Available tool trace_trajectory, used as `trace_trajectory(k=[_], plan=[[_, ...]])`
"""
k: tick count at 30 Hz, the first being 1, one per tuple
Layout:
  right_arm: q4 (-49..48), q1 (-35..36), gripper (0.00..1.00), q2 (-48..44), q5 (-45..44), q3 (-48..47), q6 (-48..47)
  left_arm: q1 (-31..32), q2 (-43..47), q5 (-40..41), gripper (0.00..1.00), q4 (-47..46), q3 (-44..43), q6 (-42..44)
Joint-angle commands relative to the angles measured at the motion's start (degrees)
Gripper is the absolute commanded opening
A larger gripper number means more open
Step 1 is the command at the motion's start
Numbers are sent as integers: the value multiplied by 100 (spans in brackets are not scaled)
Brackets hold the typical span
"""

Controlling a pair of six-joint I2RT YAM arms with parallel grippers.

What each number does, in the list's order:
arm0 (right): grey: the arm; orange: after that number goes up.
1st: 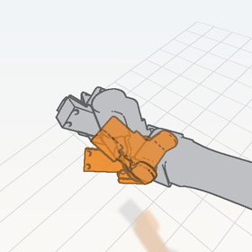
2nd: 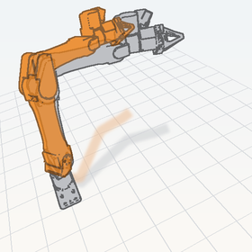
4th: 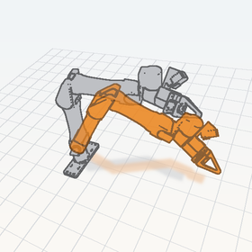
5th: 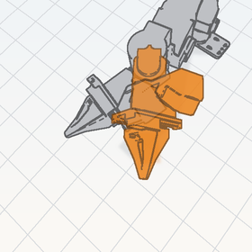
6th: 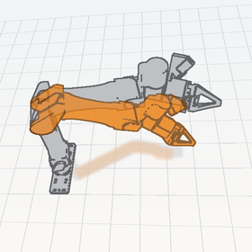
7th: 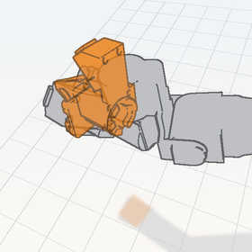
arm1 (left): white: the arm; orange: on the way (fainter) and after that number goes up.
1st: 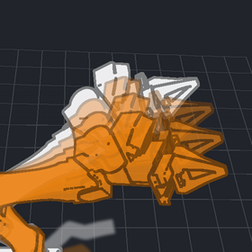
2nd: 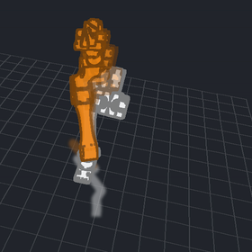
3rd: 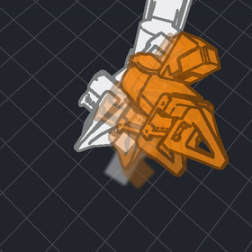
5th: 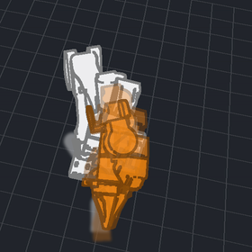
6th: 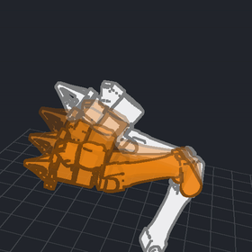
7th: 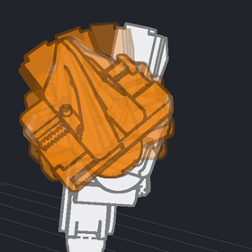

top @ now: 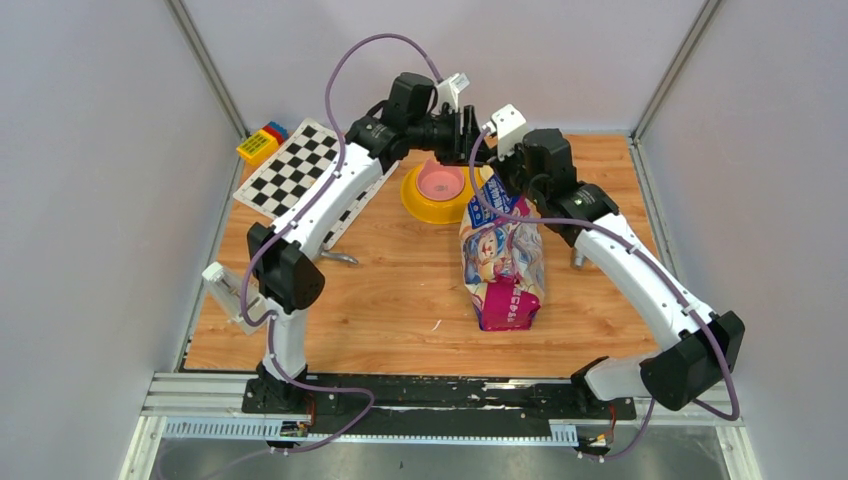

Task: Serve the pet food
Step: Open the pet food bag at the center of the board.

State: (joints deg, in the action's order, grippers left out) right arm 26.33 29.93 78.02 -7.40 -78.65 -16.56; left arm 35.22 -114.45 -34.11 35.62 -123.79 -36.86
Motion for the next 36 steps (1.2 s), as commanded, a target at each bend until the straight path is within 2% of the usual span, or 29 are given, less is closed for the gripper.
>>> trace_trajectory(k=[1, 19, 25, 36], plan=[[61, 21, 0, -32, 203, -225, 135, 56, -50, -15, 54, 0, 2, 80], [169, 48, 0, -163, 277, -120, 51, 51, -363, 197, 52, 77, -328, 134], [134, 48, 0, -189, 218, -29, -5, 7, -250, -59, 52, -68, -342, -27], [136, 49, 0, -223, 251, 16, 12, -60, -225, -68, 52, -148, -477, -101]])
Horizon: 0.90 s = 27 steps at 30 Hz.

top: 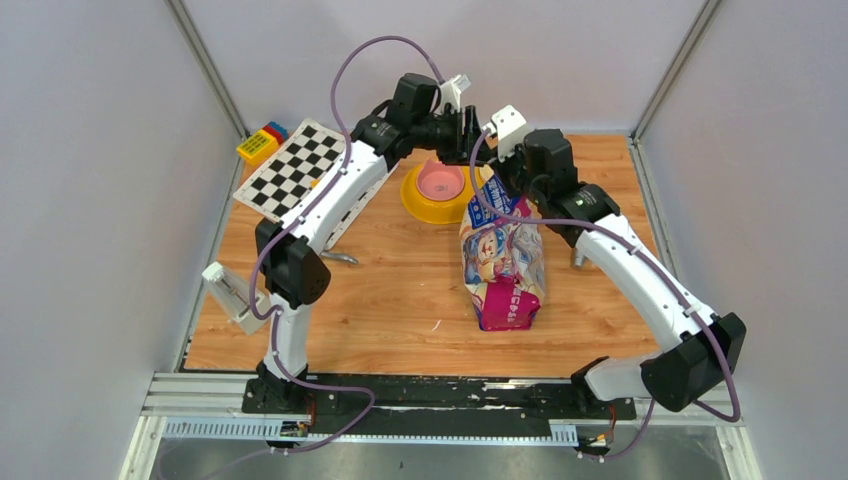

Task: Serve the pet food
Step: Open the pet food bag at the center of the board.

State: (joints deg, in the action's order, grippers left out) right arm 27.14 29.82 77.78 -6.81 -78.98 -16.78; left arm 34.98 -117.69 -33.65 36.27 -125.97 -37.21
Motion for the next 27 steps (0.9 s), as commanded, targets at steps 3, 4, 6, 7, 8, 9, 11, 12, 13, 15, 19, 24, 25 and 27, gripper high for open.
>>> trace_trajectory(k=[3, 4, 6, 7, 8, 9, 11, 12, 13, 15, 19, 24, 25, 27], plan=[[55, 68, 0, -201, 195, 45, 34, -38, 29, -117, 52, -230, -268, -88], [69, 64, 0, -200, 199, 41, 34, -40, 14, -111, 52, -233, -283, -83], [64, 71, 0, -190, 206, 27, 41, -37, -39, -87, 52, -239, -295, -71], [64, 68, 0, -189, 201, 17, 42, -40, -56, -75, 52, -232, -291, -60], [64, 67, 0, -190, 201, 2, 43, -38, -58, -50, 52, -216, -262, -39], [64, 70, 0, -179, 191, -7, 36, -36, -74, -39, 52, -208, -244, -27], [69, 71, 0, -181, 192, -23, 34, -40, -74, 21, 52, -163, -180, 24], [71, 68, 0, -177, 205, -24, 34, -38, -76, 53, 52, -142, -133, 59], [65, 67, 0, -171, 202, -37, 34, -36, -87, 61, 52, -128, -100, 71], [65, 76, 0, -166, 197, -51, 34, -41, -95, 99, 52, -106, -57, 97], [66, 84, 0, -165, 169, -72, 27, -38, -112, 201, 50, -22, -40, 156], [64, 134, 0, -115, -111, -146, -38, -27, -124, 302, 49, 48, -57, 218], [49, 137, 0, -102, -143, -166, -50, -23, -128, 327, 48, 67, -56, 235], [50, 145, 0, -104, -139, -197, -60, 14, -127, 384, 48, 115, -59, 287]])
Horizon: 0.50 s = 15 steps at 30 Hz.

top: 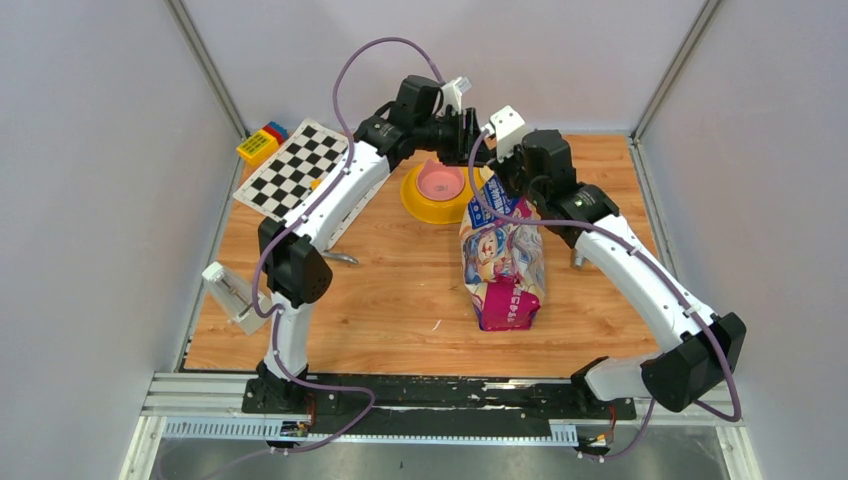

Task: Serve the pet food
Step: Open the pet food bag at the center of the board.

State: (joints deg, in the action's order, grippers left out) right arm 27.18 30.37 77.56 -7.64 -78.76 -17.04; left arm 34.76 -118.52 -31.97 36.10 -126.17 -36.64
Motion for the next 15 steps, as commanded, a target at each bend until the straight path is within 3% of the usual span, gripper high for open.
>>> trace_trajectory(k=[1, 15], plan=[[42, 110, 0, -92, -42, -234, -50, 58, -43, 243, 48, 155, -39, 247], [-370, 604, 0, -261, -452, 223, -602, 191, -200, 527, 51, 332, -186, 285]])
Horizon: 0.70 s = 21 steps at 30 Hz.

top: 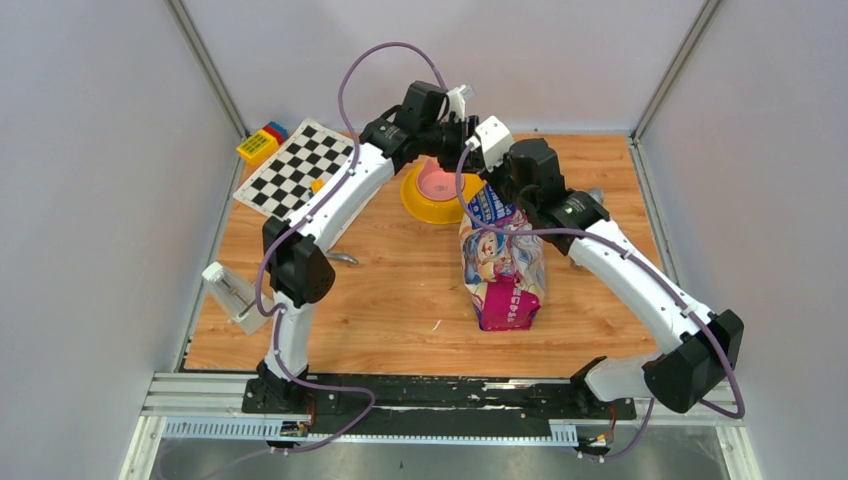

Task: Serve the pet food
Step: Open the pet food bag at the center of the board.

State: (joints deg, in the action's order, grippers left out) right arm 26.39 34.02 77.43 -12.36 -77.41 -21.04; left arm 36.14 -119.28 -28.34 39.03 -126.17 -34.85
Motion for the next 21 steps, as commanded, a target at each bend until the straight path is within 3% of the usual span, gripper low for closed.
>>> trace_trajectory(k=[1, 7, 14, 18, 21], plan=[[-305, 259, 0, -252, 17, 98, -226, 73, -146, 172, 52, 41, -187, 99], [-360, 364, 0, -272, -32, 120, -303, 181, -229, 292, 49, 127, -199, 110], [-363, 421, 0, -309, 17, 159, -330, 210, -390, 738, 14, 314, -363, 156], [-362, 422, 0, -329, 15, 214, -318, 209, -437, 849, 1, 344, -548, 112], [-371, 421, 0, -359, 8, 226, -305, 210, -433, 907, 0, 372, -643, 125]])
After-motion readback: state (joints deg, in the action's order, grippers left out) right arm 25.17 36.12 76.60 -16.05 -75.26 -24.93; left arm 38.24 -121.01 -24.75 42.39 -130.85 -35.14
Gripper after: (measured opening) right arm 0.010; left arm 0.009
